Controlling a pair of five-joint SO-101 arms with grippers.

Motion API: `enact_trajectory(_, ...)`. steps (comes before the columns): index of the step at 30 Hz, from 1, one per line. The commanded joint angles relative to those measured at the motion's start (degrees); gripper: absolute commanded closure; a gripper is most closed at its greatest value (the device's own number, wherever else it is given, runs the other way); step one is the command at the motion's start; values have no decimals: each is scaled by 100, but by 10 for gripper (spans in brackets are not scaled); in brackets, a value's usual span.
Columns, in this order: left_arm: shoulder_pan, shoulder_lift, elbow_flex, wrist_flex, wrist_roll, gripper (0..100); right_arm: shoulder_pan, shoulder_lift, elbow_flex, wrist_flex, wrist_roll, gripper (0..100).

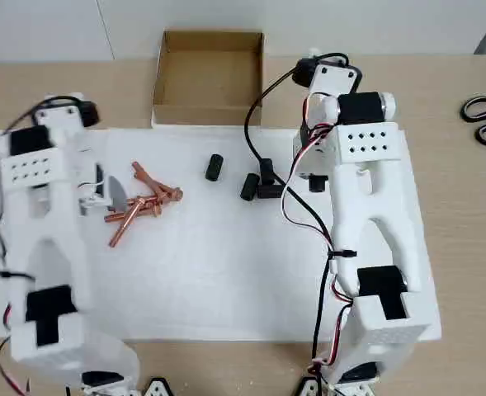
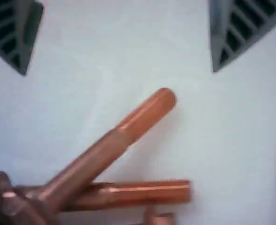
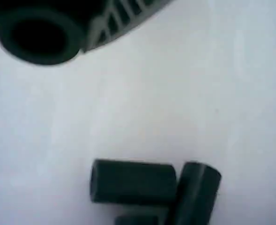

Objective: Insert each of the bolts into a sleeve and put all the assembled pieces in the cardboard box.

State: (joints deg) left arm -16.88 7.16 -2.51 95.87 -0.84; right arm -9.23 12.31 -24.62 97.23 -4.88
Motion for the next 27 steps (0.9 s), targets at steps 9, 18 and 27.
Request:
enact_trajectory(9, 624, 712, -312, -536, -1020, 761, 66, -347, -26, 75, 193, 995)
enact_trajectory(18, 624, 1591, -330, -1020, -1459, 866, 66, -347, -26, 75, 193, 995)
enact_trajectory(27, 624, 1705, -330, -1178, -1468, 878, 66, -347, -18, 75, 193, 995)
